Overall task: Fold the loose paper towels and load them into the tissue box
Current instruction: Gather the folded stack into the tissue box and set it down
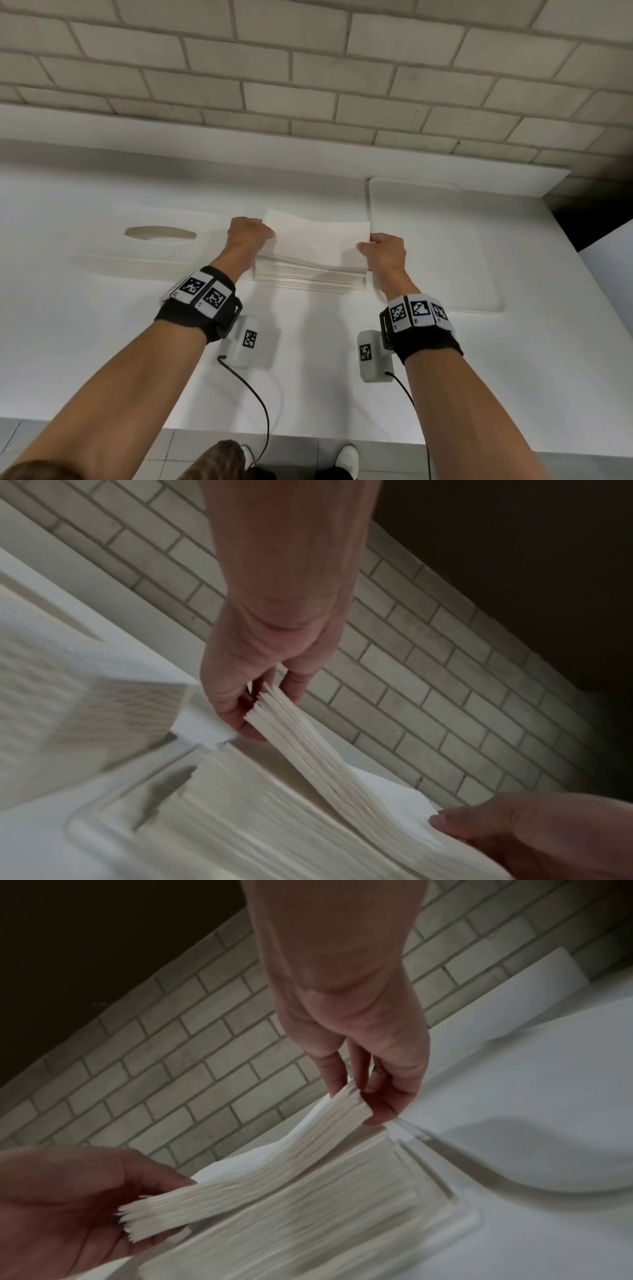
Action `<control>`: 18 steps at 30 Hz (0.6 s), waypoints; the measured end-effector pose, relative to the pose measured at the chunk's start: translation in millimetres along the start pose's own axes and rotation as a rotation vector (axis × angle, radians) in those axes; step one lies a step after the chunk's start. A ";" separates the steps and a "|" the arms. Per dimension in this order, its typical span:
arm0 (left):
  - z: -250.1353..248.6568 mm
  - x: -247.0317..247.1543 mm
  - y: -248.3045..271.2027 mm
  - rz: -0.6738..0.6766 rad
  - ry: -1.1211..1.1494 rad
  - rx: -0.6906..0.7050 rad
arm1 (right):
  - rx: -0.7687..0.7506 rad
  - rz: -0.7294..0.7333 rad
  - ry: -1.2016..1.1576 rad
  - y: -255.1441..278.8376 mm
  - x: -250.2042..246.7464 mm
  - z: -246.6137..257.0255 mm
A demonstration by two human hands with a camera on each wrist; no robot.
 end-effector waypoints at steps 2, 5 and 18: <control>7.0 1.1 -2.2 0.038 -0.061 0.009 | 0.019 -0.004 0.019 -0.8 2.9 -3.4; 14.6 2.8 -9.2 0.044 -0.106 -0.014 | 0.037 0.001 0.051 -1.3 6.5 -7.6; 21.4 5.9 -10.5 0.010 -0.242 -0.086 | 0.031 -0.027 0.181 -3.2 8.9 -7.5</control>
Point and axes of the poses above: each hand's wrist, its own y-axis away from the middle knuckle, its own x-axis out of the palm, z = x × y, the point moved 4 cm from there along -y, towards the middle knuckle, and after that the axes turned 11 degrees about z, right-handed, at the moved point
